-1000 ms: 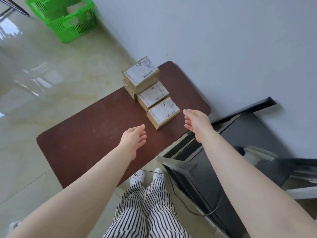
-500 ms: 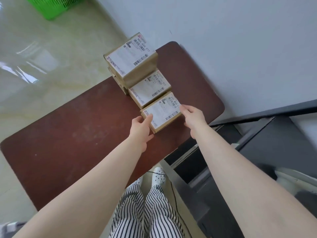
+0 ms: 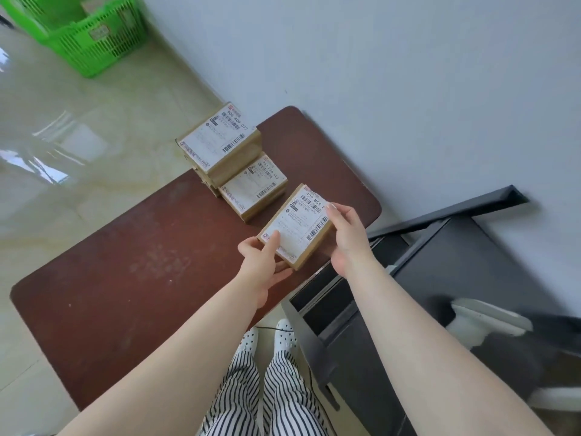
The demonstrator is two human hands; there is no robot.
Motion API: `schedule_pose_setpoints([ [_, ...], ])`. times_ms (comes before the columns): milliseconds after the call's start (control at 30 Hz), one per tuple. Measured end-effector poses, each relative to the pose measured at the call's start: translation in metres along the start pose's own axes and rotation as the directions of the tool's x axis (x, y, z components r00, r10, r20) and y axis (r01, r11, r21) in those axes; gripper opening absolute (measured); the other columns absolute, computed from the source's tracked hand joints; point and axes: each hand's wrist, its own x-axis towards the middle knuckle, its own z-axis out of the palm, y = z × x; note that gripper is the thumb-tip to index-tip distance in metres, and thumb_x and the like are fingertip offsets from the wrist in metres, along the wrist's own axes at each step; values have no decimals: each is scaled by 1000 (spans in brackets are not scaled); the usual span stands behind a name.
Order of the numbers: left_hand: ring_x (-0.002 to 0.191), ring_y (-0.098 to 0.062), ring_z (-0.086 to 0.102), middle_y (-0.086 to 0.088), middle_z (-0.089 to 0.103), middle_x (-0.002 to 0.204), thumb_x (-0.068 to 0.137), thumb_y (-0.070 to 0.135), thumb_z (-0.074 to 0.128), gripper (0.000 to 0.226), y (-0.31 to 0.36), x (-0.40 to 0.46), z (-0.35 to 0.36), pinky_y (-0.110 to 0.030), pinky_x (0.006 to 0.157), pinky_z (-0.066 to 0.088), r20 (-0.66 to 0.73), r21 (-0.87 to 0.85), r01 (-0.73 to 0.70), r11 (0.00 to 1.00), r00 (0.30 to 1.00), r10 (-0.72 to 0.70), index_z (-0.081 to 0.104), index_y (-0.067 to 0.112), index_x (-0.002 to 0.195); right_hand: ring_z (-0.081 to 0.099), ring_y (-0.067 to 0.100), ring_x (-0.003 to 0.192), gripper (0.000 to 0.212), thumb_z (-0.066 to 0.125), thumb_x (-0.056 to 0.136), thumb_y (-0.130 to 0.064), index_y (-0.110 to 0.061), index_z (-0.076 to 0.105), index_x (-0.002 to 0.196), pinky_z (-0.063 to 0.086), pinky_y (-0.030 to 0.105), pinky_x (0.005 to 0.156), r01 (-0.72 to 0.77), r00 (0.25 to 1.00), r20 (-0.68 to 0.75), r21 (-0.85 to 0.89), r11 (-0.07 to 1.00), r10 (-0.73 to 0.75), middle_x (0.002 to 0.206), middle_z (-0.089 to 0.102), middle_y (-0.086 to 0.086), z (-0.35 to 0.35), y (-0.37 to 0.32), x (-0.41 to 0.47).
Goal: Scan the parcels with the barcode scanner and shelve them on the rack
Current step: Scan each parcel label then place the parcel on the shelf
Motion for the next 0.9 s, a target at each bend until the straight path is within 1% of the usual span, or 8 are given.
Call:
schedule_pose_setpoints([
  [167,96,-24,72,-5,67,113,98,40,62,43,21,-36,-4,-36,81,61,101,118,-102,988,991,91,35,22,127,66,24,95,5,63,97,-24,-21,60,96,55,37,70,88,995,37,17,996,-88,102,70,8,-7,-40,-41],
  [300,110,-22,69,-2,72,119,94,41,68,40,46,-70,-8,-35,90,57,273,305,-209,929,954,125,57,22,128,65,24,90,5,65,95,-24,-23,62,92,54,32,61,117,991,59,49,992,-120,99,70,6,-26,-69,-78],
  [367,115,-22,66,-1,74,118,94,39,68,27,54,-83,-10,-36,98,53,350,369,-227,901,932,92,65,26,118,65,18,77,6,65,96,-24,-23,60,92,50,26,49,107,990,84,38,994,-110,92,69,3,-35,-77,-92],
  [433,116,-17,66,2,76,116,95,37,66,29,62,-100,-6,-36,104,49,434,414,-269,869,898,71,67,24,121,65,12,63,6,63,97,-24,-22,59,93,48,26,46,123,986,107,46,991,-127,84,69,0,-45,-88,-110],
  [567,114,-15,68,2,76,115,97,31,63,29,72,-133,6,-37,108,48,551,454,-322,831,835,23,68,19,123,66,15,68,9,61,98,-29,-21,59,97,50,31,58,169,978,119,31,985,-171,85,71,-1,-65,-106,-139],
  [767,117,-20,67,0,76,116,95,31,65,32,69,-155,29,-35,104,50,610,478,-397,784,792,30,68,16,123,61,19,80,17,64,96,-35,-22,66,107,50,26,59,251,967,22,79,965,-254,101,70,3,-88,-111,-164],
  [833,113,-18,69,0,77,113,98,26,63,26,63,-158,37,-34,101,51,604,476,-417,775,795,57,68,16,121,63,17,92,19,64,96,-36,-26,66,112,53,32,78,317,947,-70,61,946,-313,107,70,-1,-97,-101,-167],
  [900,112,-18,69,1,77,111,98,25,63,27,57,-158,43,-33,98,52,578,468,-410,783,812,80,67,15,122,63,11,99,20,64,96,-32,-26,64,115,50,32,90,415,875,-277,8,910,-397,110,68,-3,-109,-84,-170],
])
